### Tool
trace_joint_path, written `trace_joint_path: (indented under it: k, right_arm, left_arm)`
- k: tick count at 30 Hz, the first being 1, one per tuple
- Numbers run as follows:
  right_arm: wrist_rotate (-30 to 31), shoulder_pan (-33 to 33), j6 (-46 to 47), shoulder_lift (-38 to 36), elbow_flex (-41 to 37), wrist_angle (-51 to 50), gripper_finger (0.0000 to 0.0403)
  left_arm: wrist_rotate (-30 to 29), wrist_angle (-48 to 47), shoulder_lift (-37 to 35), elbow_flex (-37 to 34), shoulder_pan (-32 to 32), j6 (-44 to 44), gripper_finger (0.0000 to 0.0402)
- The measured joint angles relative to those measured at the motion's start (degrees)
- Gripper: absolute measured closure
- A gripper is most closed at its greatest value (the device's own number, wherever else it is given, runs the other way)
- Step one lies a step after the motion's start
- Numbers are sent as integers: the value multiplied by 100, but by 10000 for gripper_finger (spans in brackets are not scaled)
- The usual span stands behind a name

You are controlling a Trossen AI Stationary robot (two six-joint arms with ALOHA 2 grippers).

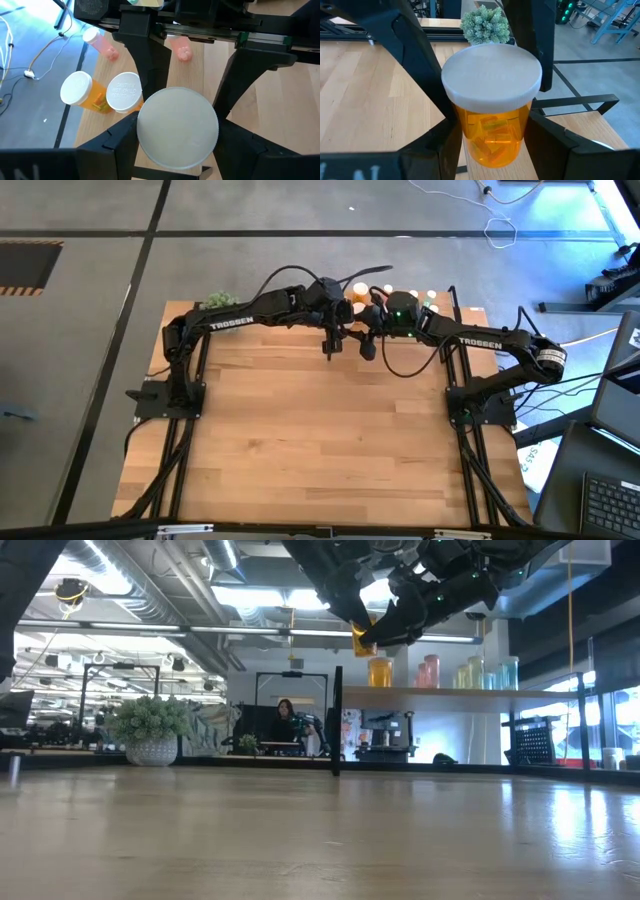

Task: Pick and place medicine bottles onto shelf by color
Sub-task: Put the orange pill bottle on the shelf aligned with the other orange pill bottles

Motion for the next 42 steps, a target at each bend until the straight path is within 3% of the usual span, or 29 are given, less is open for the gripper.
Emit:
trace_joint_path:
  k: [42]
  right_arm:
    - [-33, 9, 19, -2, 13, 21, 208]
  left_arm:
    - [361, -166, -142, 2, 9, 259, 195]
